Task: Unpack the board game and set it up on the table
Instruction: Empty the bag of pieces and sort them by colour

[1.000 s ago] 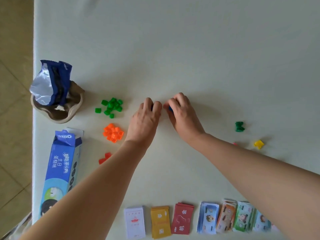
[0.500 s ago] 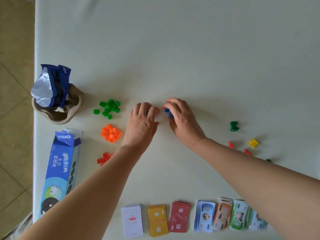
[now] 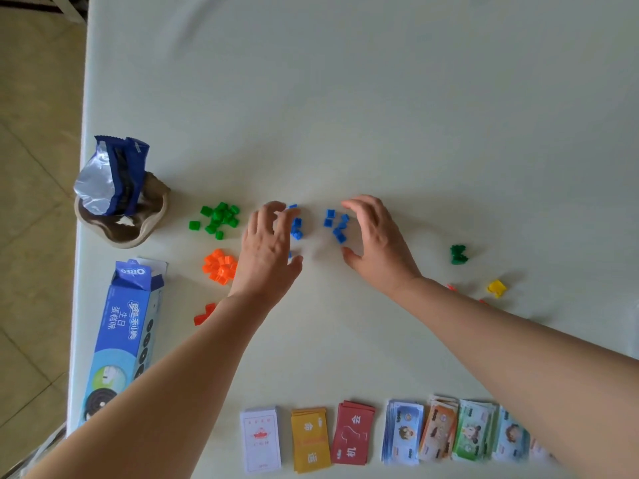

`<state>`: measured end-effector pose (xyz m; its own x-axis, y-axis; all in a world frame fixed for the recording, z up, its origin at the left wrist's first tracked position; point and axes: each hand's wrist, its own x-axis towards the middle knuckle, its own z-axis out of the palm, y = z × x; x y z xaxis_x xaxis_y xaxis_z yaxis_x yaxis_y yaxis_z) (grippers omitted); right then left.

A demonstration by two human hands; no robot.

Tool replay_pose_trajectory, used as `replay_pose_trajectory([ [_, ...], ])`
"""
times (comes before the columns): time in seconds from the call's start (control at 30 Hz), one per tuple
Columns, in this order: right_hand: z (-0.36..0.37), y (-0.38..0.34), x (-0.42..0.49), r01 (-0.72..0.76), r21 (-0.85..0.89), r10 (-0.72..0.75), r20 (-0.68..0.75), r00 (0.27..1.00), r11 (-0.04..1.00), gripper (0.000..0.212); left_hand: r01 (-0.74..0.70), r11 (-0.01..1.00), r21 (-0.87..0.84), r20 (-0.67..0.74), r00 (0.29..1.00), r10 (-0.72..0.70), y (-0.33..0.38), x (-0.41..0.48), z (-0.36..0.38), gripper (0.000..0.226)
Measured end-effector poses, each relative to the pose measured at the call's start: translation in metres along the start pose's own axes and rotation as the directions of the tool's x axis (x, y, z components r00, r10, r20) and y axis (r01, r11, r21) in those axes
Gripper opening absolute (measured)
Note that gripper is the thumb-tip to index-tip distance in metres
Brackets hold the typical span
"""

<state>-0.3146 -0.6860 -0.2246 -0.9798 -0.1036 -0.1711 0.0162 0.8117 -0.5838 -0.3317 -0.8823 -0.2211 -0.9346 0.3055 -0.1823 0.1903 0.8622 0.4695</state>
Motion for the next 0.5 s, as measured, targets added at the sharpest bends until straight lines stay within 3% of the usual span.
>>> replay_pose_trajectory([
  [0.17, 0.001, -0.005, 0.002, -0.154, -0.096, 0.165, 0.123, 0.979, 0.983, 0.094, 0.092, 0.995, 0.037, 0.101, 0.99, -0.095, -0.004, -0.002, -0.006, 0.087],
  [0.37, 0.011, -0.026, 0.018, -0.136, -0.008, 0.136, 0.166, 0.977, 0.991, 0.065, 0.226, 0.974, 0.024, 0.189, 0.956, -0.226, 0.007, 0.004, -0.01, 0.076],
  [0.5, 0.013, -0.03, 0.019, -0.119, 0.052, 0.11, 0.158, 0.981, 0.992, 0.062, 0.238, 0.969, -0.072, 0.18, 0.958, -0.222, 0.01, 0.016, -0.007, 0.068],
])
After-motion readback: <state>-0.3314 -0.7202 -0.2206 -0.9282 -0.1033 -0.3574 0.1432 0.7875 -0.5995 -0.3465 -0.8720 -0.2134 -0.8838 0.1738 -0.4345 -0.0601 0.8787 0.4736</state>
